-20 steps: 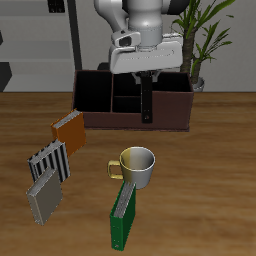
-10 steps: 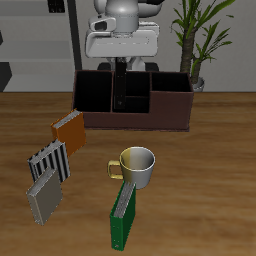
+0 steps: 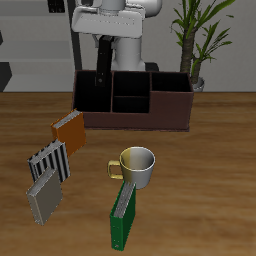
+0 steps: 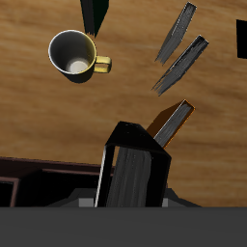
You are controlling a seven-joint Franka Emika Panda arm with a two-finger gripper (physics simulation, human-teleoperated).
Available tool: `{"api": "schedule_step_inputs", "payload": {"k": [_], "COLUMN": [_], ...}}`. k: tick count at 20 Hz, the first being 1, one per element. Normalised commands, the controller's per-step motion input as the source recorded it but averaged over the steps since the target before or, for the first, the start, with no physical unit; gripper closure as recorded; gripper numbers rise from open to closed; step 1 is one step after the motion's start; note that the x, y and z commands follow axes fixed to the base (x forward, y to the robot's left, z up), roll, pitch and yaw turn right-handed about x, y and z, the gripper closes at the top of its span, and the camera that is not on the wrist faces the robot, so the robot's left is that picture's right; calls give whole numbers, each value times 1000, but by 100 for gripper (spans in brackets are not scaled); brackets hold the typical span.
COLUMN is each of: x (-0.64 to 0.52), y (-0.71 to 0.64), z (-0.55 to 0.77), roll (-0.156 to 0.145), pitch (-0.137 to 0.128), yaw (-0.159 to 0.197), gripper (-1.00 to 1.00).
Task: Place the black book into the back desk caddy's front compartment
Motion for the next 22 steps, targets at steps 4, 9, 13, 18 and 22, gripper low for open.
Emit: {"api": "schedule_step_inputs", "payload": {"k": [4,9,13,18,22], "x": [-360,-363,-246,-267,-58], "y": [-182,-34,114,87,60], "z": [182,262,47,-42,-186], "roll": [-27,0,35,29,22], "pitch": [-16,-27,29,-1,40], "yaw": [9,54,111,184,187], "gripper": [100,100,100,100,100]}}
